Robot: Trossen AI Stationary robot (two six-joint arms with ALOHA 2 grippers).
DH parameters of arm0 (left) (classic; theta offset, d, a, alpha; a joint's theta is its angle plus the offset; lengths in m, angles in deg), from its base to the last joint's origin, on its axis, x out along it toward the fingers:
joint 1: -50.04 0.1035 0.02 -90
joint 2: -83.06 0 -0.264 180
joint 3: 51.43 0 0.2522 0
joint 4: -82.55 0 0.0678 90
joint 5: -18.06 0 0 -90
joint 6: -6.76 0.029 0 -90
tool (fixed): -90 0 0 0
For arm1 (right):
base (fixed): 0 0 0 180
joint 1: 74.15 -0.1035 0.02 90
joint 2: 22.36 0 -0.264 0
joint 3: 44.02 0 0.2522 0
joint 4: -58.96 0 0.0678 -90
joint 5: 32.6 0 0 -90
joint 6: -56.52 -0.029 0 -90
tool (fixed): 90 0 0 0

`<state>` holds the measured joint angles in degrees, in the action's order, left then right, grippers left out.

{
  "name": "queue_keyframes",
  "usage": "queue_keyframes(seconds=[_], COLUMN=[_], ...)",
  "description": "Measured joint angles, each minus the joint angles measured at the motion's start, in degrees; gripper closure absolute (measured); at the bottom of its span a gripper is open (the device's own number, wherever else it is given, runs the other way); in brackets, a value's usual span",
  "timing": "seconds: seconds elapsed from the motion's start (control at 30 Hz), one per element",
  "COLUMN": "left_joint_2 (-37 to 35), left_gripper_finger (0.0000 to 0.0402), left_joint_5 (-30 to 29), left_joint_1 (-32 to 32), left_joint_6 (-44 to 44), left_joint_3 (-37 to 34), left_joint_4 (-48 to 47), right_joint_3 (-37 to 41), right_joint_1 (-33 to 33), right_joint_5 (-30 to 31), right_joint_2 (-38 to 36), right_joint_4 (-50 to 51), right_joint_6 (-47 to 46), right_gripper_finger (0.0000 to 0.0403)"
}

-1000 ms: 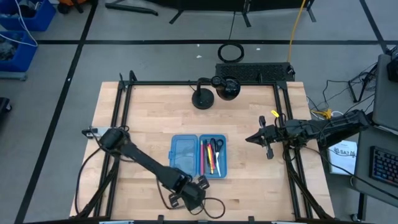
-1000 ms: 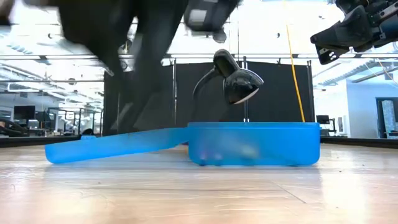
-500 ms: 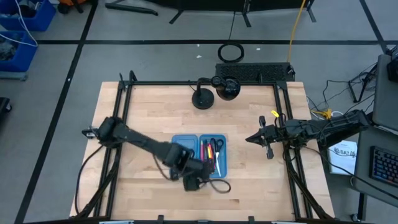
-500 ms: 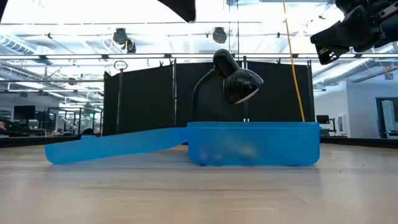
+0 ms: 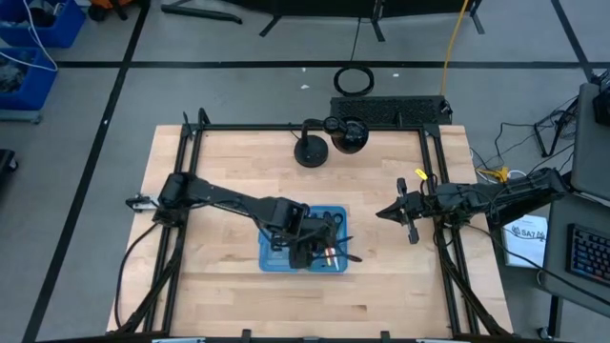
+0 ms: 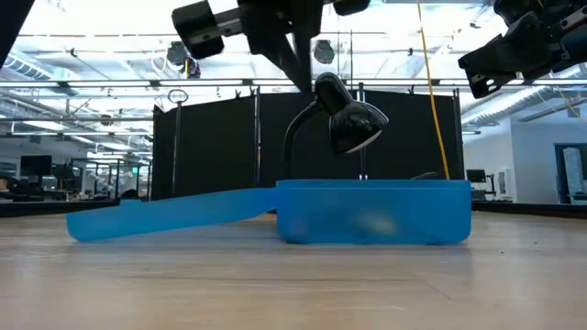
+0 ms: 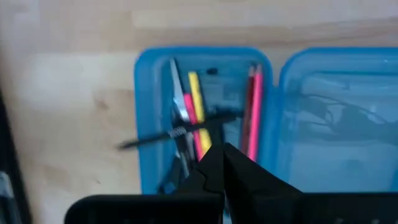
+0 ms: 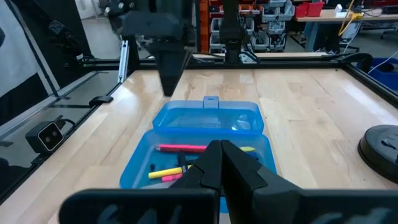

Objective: Pick & place school supplies into a supply box
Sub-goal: Put the black pen into the blue supply box

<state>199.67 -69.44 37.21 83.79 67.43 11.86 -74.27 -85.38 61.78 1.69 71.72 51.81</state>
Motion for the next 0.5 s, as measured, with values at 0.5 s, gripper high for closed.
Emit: queue_keyframes(seconds=[0.5], left_joint_2=[-2.8], left_gripper_finger=[0.0399], left_joint_5=[6.7], left_joint_1=[-8.2], left_joint_6=[-34.5], left_joint_3=[0.0], left_joint_4=[3.8], right_joint_3=[-4.6], right_joint_1=[0.0], right_joint_5=[0.8], right_joint_2=[7.3], right_joint_4=[8.3], right_joint_6=[-6.1], right_gripper_finger=[0.0403])
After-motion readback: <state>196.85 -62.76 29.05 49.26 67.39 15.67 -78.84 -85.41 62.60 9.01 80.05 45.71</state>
